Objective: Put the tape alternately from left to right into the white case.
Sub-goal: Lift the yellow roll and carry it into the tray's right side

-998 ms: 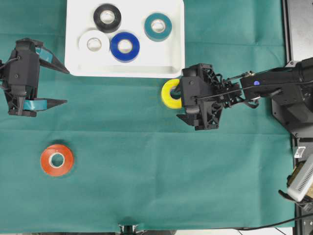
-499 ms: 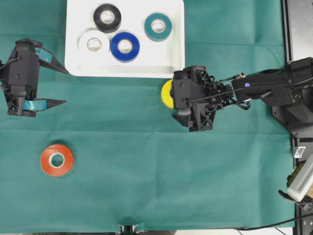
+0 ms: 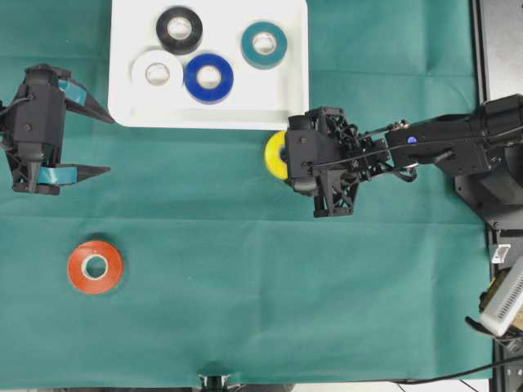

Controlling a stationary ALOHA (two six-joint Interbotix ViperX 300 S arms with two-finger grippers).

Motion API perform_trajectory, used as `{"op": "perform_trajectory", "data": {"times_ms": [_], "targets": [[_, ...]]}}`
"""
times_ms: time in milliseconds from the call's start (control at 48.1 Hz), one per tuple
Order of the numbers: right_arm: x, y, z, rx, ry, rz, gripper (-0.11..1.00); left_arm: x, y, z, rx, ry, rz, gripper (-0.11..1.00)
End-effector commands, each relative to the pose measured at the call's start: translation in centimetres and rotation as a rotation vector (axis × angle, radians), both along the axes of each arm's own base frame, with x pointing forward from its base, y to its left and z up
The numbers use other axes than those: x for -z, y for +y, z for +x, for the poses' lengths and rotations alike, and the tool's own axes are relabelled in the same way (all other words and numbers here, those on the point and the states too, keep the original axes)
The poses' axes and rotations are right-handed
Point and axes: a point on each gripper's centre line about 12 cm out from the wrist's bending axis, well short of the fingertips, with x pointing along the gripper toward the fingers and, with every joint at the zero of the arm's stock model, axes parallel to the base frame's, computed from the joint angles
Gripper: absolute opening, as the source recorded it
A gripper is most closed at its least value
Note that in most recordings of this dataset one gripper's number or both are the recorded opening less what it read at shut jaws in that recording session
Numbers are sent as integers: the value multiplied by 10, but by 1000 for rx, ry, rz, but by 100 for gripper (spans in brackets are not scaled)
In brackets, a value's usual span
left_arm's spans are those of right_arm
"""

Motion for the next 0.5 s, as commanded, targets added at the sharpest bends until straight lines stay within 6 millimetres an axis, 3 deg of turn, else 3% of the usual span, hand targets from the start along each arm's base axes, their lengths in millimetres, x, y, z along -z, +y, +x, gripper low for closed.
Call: {"op": "perform_trajectory", "data": {"times_ms": [0,250,478], "targets": [[-15,1,6,-6,-52,1,4,-7,0,3,0,-29,-1,98],[-16,1,7,-5,-56,2,4,-6,0,2,0,-25,-1,98],[-20,15,9,-45,-69,5,4,-6,0,2,-1,-25,-2,98]]}}
